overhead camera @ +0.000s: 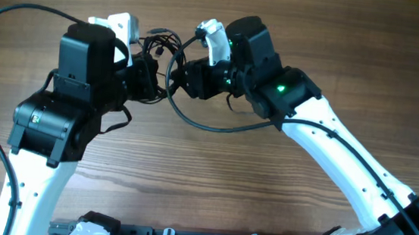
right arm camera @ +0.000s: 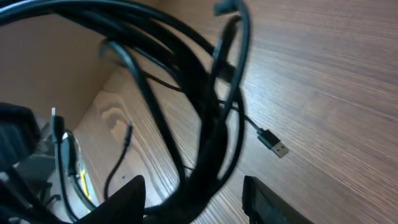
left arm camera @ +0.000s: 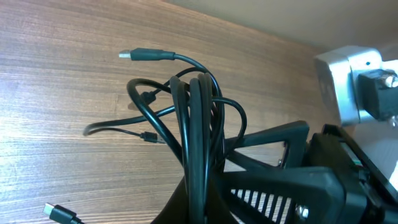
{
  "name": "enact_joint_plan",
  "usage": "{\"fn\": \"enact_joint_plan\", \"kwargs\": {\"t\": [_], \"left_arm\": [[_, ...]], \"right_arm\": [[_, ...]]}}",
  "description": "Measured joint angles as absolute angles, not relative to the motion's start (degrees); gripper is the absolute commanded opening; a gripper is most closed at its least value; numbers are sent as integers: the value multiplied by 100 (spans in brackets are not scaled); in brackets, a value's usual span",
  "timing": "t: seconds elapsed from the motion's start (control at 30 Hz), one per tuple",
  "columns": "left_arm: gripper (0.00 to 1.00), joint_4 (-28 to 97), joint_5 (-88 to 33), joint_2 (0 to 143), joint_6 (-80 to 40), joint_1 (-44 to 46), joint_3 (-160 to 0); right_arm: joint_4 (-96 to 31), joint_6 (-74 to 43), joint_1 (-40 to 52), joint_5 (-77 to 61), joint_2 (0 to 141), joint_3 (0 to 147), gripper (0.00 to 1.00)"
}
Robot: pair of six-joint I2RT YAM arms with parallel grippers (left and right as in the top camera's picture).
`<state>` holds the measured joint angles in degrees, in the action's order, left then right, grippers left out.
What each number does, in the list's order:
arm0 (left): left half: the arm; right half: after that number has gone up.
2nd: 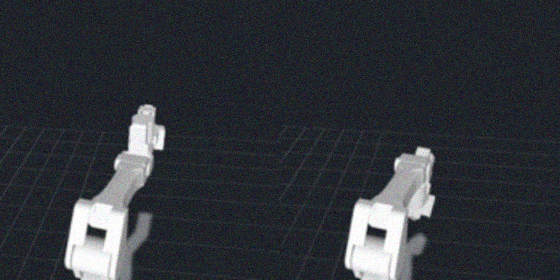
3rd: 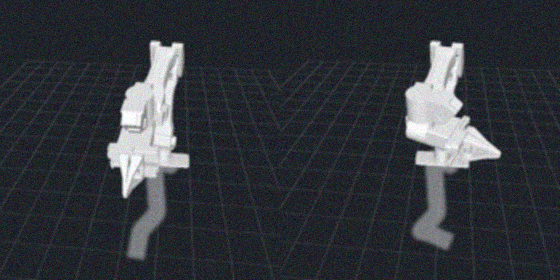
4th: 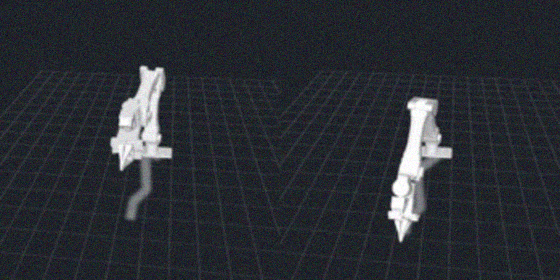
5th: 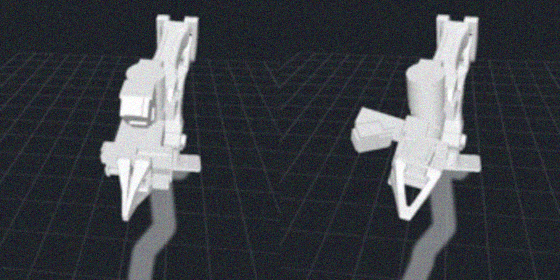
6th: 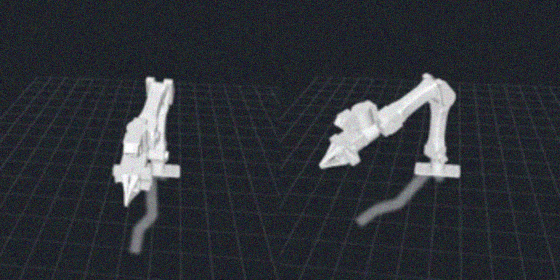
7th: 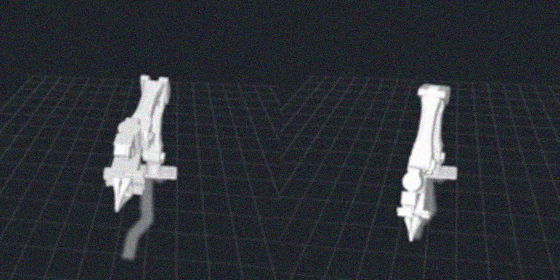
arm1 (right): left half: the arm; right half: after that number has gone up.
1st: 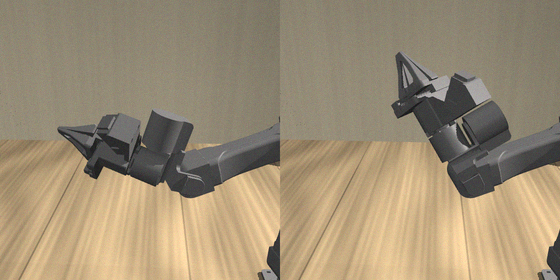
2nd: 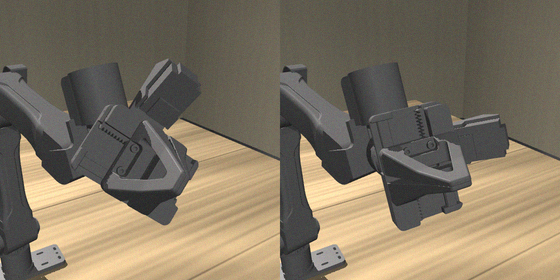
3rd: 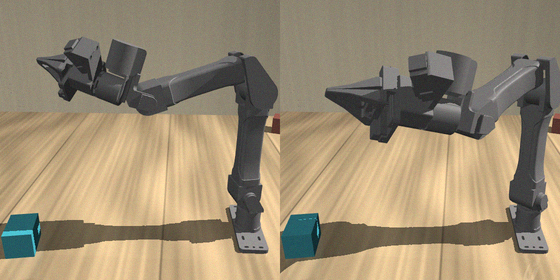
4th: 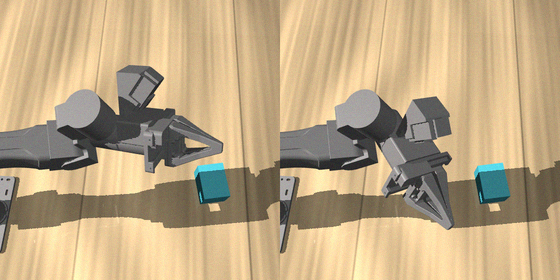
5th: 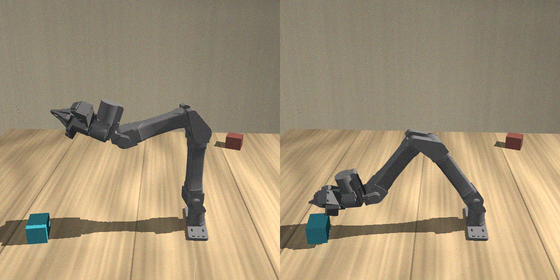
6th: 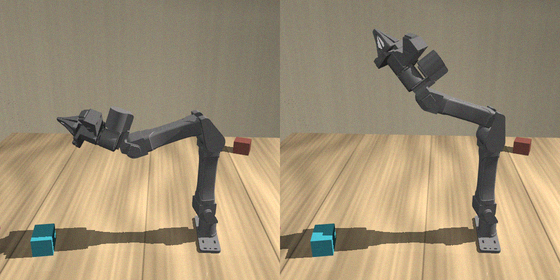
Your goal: Untangle cables
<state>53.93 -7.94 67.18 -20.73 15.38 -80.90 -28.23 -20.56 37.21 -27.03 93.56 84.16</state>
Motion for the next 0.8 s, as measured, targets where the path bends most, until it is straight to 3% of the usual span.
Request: {"fn": "enact_joint_plan", "kwargs": {"t": [0.07, 0.13, 0.37, 0.6, 0.8], "left_arm": [[4, 5395, -794, 6718, -2093, 1538, -8090], [4, 5376, -794, 6718, -2097, 1538, -8090], [4, 5419, -805, 6742, -2117, 1538, -8090], [4, 5546, -1107, 6914, -2117, 1636, -8049], [4, 5511, -915, 6792, -2117, 1540, -8064]], "right_arm": [[-2790, -2097, 3771, -2703, 9356, 8416, 31], [-2777, -2128, 3769, -2703, 9356, 8416, 4], [-3124, -2158, 3785, -2167, 9356, 8429, 4], [-4589, -2080, 3618, -30, 9330, 8648, 4], [-5758, -2403, 2018, 2187, 9393, 8519, 4]]}}
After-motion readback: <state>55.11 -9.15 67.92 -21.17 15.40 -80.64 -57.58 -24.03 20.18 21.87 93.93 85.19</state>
